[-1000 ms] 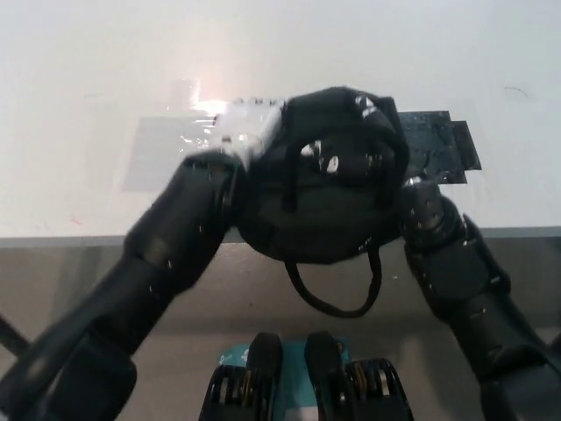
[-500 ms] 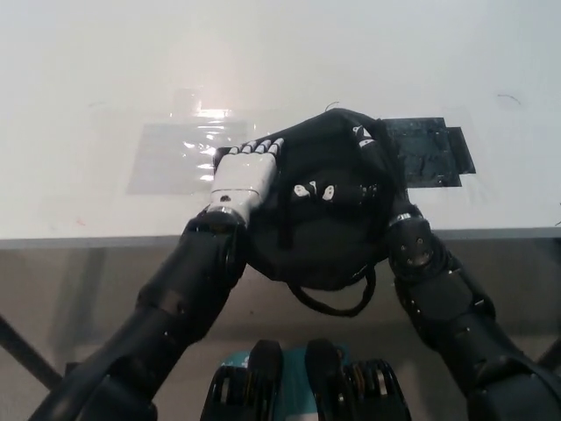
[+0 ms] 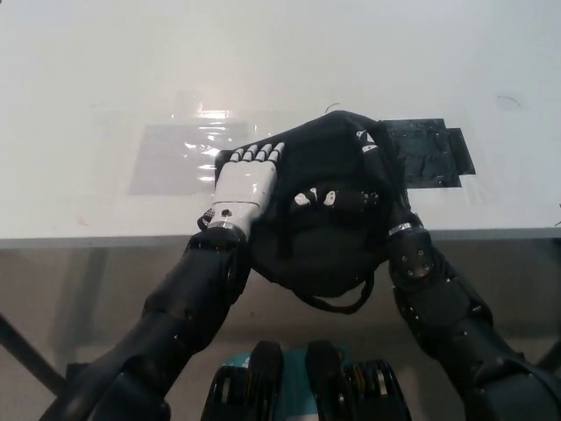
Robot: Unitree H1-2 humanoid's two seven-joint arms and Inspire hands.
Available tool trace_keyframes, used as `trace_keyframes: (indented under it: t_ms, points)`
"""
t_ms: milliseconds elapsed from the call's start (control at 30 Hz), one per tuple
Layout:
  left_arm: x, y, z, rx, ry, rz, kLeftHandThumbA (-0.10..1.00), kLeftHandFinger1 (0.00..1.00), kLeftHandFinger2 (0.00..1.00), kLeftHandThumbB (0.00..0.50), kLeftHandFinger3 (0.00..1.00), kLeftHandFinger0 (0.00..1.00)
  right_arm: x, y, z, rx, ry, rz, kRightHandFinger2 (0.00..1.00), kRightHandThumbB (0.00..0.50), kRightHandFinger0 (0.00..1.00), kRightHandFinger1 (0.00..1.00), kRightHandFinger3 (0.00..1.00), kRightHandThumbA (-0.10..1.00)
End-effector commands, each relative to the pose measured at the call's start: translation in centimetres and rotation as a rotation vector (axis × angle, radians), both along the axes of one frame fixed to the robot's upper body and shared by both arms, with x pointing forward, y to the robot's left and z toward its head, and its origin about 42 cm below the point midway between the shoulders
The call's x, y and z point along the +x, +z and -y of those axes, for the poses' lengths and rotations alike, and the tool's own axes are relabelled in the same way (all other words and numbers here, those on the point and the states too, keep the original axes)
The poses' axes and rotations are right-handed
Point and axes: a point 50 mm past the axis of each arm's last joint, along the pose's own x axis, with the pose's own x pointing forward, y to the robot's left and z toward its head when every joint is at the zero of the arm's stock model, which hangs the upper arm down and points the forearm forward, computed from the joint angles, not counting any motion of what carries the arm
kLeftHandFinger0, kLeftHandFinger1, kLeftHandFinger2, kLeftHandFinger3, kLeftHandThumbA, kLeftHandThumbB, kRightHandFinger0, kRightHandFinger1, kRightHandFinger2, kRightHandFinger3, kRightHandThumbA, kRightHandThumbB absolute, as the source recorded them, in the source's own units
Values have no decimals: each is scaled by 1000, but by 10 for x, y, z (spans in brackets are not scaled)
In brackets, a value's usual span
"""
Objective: A soft travel bag is kept infront of the robot in the middle of the desk and the robot uses both its hands to press it to reduce its size
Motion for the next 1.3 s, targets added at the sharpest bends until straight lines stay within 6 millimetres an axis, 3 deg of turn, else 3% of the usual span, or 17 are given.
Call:
trace_keyframes:
  t_ms: [0, 167, 300, 400, 500, 533, 633, 867, 933, 1000, 1133, 1267]
  points:
    - [-23, -55, -24, 49, 25, -239, 1000, 1000, 1000, 64, 1000, 1000, -14, -30, -4, -4, -16, -128, 1000, 308, 1000, 1000, 1000, 1000]
    - [9, -4, -23, 64, -3, -146, 1000, 1000, 1000, 46, 1000, 1000, 8, 1, -1, 17, -21, -94, 1000, 334, 1000, 1000, 1000, 1000]
    - [31, 37, -20, 68, -9, -98, 1000, 1000, 1000, 32, 1000, 1000, 26, 28, 0, 23, -28, -84, 1000, 307, 1000, 1000, 1000, 1000]
    - [53, 87, -13, 89, -16, -19, 1000, 1000, 1000, 26, 1000, 1000, 44, 60, -1, 20, -30, -70, 1000, 282, 1000, 1000, 1000, 1000]
    - [66, 121, -11, 95, -17, 37, 1000, 1000, 1000, 18, 1000, 1000, 54, 85, -6, 11, -18, -14, 1000, 275, 1000, 1000, 1000, 1000]
    - [71, 135, -10, 107, -14, 42, 1000, 1000, 1000, 17, 1000, 1000, 57, 95, -7, 9, -8, 6, 1000, 296, 1000, 1000, 1000, 1000]
    - [79, 174, -4, 70, -27, 93, 1000, 1000, 1000, 21, 1000, 1000, 66, 121, -7, -1, -3, 71, 1000, 270, 1000, 1000, 1000, 1000]
    - [83, 228, -8, -9, -70, 172, 1000, 1000, 1000, 29, 1000, 1000, 77, 168, 2, 8, 5, 209, 1000, 300, 1000, 1000, 1000, 1000]
    - [83, 255, -16, -68, -77, 226, 1000, 1000, 1000, 23, 1000, 1000, 81, 200, 11, -29, 19, 280, 1000, 349, 1000, 1000, 1000, 1000]
    - [83, 272, -23, -83, -73, 253, 1000, 1000, 1000, 25, 1000, 1000, 81, 220, 16, -25, 23, 323, 1000, 353, 1000, 1000, 1000, 1000]
    - [77, 302, -43, -82, -64, 331, 1000, 1000, 1000, 17, 1000, 1000, 70, 252, 33, 11, 42, 405, 1000, 319, 1000, 1000, 1000, 1000]
    - [71, 318, -59, -119, -53, 345, 1000, 1000, 1000, 16, 1000, 1000, 59, 265, 51, -39, 10, 453, 1000, 298, 1000, 1000, 1000, 1000]
